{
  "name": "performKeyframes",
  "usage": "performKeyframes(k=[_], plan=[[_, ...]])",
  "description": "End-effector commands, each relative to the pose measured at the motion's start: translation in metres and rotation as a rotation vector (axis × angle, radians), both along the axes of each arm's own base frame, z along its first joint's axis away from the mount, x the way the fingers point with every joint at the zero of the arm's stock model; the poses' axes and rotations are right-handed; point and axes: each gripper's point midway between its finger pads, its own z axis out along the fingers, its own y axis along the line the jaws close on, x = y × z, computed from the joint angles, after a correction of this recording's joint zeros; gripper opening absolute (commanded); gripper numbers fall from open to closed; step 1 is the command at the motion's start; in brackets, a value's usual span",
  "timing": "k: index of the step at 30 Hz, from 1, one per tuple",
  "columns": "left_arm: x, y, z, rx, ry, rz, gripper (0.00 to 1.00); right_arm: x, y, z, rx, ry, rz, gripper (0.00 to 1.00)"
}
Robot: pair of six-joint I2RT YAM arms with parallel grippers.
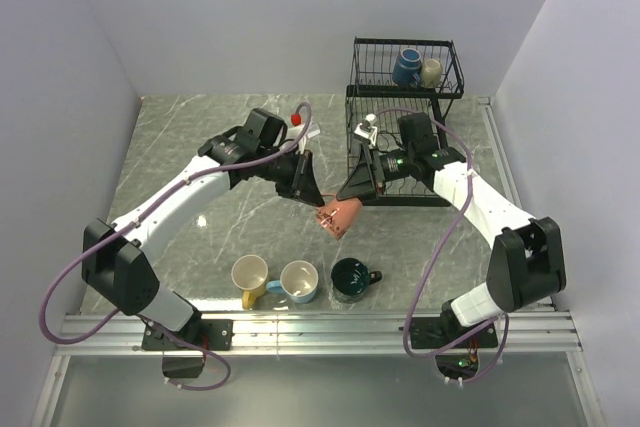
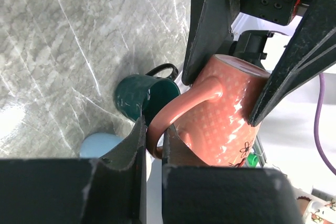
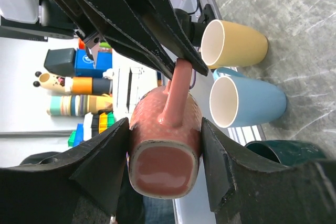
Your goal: Load the cups into the dish rack
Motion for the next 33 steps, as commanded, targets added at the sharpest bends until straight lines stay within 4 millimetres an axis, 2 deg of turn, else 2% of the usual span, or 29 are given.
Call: performKeyframes(k=[1,4,8,13,14,15,16,18,20,30,33], plan=[[0.010,0.003,0.002,0.007,-0.055,0.032,0.00,-0.003,0.000,0.030,0.074,-0.059,0.069,0.19],[0.013,0.005,0.001,0.023,-0.063,0.052,0.00,-0.001,0.001,0.024,0.057,-0.034,0.063,0.42],[0.021,0.008,0.004,0.041,-0.088,0.082,0.00,-0.002,0.000,0.024,0.058,-0.026,0.062,0.51],[0.041,0.026,0.009,0.143,-0.179,0.183,0.00,-0.005,-0.001,0.013,0.032,0.012,0.042,0.60],[0.044,0.028,0.011,0.154,-0.194,0.199,0.00,-0.005,-0.001,0.010,0.026,0.015,0.037,0.67],[0.046,0.030,0.013,0.163,-0.212,0.210,0.00,-0.005,-0.001,0.008,0.017,0.024,0.032,0.69],[0.050,0.036,0.017,0.180,-0.237,0.236,0.00,-0.004,-0.002,0.002,0.000,0.035,0.021,0.80],[0.053,0.040,0.021,0.192,-0.262,0.256,0.00,-0.004,-0.001,-0.004,-0.017,0.054,0.018,0.81],[0.055,0.044,0.025,0.201,-0.285,0.274,0.00,-0.003,0.000,-0.009,-0.044,0.076,0.016,0.93],[0.052,0.040,0.031,0.161,-0.303,0.268,0.00,0.004,0.013,-0.021,-0.109,0.085,0.026,0.95],[0.050,0.037,0.034,0.140,-0.300,0.255,0.00,0.014,0.015,-0.028,-0.142,0.072,-0.022,0.95]])
